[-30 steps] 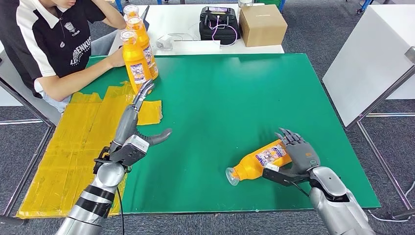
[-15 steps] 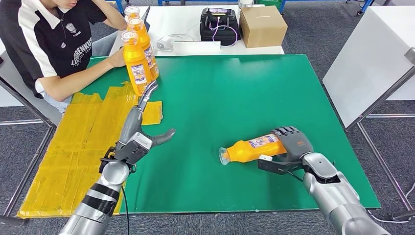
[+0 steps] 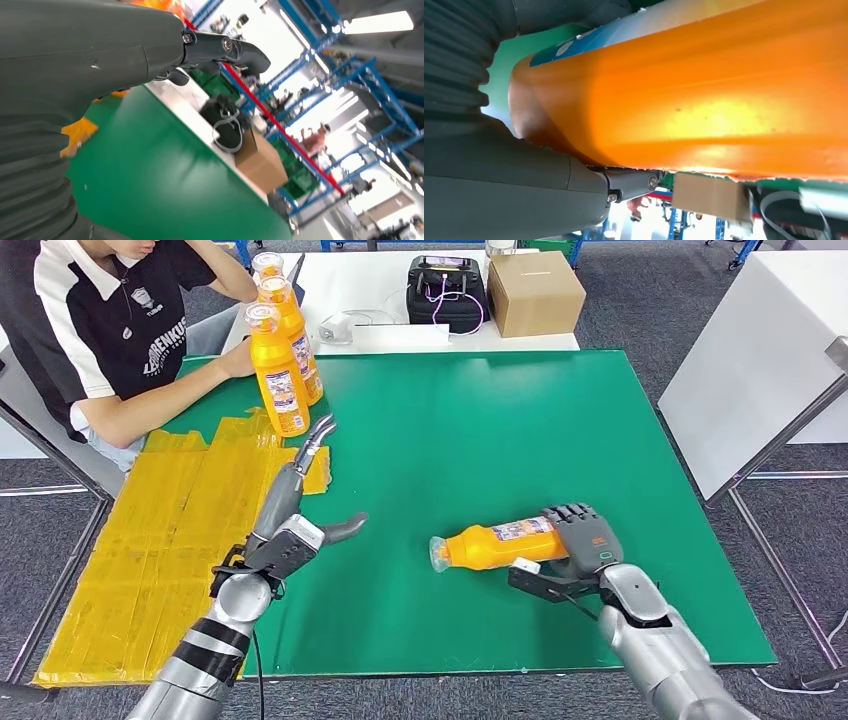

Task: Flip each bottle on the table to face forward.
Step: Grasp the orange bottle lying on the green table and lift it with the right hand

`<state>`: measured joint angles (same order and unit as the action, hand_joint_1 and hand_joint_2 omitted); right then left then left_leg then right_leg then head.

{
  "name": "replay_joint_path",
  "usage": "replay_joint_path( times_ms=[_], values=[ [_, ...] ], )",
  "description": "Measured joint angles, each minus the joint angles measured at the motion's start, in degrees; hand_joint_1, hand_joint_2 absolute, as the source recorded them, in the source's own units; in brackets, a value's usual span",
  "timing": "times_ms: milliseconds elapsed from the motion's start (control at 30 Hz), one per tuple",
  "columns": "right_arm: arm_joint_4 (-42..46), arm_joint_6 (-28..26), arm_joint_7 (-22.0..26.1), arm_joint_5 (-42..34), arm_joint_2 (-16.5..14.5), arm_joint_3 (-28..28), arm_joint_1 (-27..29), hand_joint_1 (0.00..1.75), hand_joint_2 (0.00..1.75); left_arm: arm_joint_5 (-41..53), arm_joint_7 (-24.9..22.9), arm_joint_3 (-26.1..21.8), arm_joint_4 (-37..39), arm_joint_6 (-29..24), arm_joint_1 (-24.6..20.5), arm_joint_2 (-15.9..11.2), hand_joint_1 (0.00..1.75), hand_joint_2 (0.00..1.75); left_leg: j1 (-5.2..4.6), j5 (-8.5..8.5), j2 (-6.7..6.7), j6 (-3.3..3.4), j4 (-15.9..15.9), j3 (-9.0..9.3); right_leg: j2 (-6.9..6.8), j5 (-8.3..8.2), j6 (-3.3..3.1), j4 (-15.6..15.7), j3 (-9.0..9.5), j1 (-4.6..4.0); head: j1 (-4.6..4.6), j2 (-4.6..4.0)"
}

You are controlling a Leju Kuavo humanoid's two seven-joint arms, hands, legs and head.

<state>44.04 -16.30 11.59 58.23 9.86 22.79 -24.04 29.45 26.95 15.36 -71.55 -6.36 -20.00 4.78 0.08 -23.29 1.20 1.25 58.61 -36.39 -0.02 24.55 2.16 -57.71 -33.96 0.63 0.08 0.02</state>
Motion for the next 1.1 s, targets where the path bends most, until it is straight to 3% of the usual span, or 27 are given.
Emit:
replay_joint_path(
  times_ms=[233, 467, 600, 700, 833, 1100],
  values=[
    [9.10, -2.10, 0.54, -6.02, -4.76, -6.22, 4.71, 1.75, 1.75, -1.03, -0.83, 1.77, -0.37, 2.41, 0.40, 0.42, 0.00, 1.75, 0.03, 0.00, 0.06, -0.01, -0.01, -0.21, -0.02, 0.03, -0.01, -0.02, -0.19, -0.01, 0.01, 0.00],
    [16.43, -1.93, 6.22, -17.95, -9.58, -12.83, 8.62, 1.75, 1.75, -3.99, -1.11, 3.50, -0.37, 5.86, 0.40, 0.50, 0.00, 1.75, 0.00, 0.00, 0.06, 0.00, 0.00, -0.28, -0.02, 0.03, 0.00, 0.00, -0.26, 0.02, 0.00, 0.00],
    [19.41, 0.78, 9.12, -26.19, -12.79, -15.49, 10.21, 1.75, 1.75, -4.49, -1.49, 4.50, -0.08, 6.30, 0.32, 0.60, 0.00, 1.75, 0.00, -0.01, 0.03, 0.00, -0.01, -0.29, -0.01, 0.03, -0.01, -0.01, -0.28, 0.01, 0.01, 0.00],
    [21.11, 3.78, 10.92, -31.94, -15.47, -16.34, 10.95, 1.75, 1.75, -5.85, -2.01, 4.96, 0.80, 7.42, -0.20, 0.96, 0.00, 1.75, 0.01, -0.01, -0.03, -0.01, -0.01, -0.28, 0.03, 0.02, -0.01, -0.01, -0.32, 0.00, 0.01, 0.00],
    [22.31, 5.58, 11.66, -34.21, -18.51, -16.31, 11.07, 1.75, 1.75, -7.21, -2.24, 5.71, 2.52, 9.21, -1.27, 1.54, 0.00, 1.75, 0.02, 0.00, 0.00, -0.02, -0.01, -0.28, 0.03, 0.03, -0.01, -0.01, -0.31, 0.00, 0.00, 0.00],
    [22.85, 8.07, 12.36, -37.10, -20.29, -16.12, 11.06, 1.75, 1.75, -9.67, -2.27, 6.04, 4.48, 11.64, -2.38, 1.75, 0.00, 1.75, 0.00, 0.00, 0.00, -0.02, -0.01, -0.31, 0.02, 0.03, -0.01, -0.01, -0.30, 0.02, 0.03, 0.00]
  ],
)
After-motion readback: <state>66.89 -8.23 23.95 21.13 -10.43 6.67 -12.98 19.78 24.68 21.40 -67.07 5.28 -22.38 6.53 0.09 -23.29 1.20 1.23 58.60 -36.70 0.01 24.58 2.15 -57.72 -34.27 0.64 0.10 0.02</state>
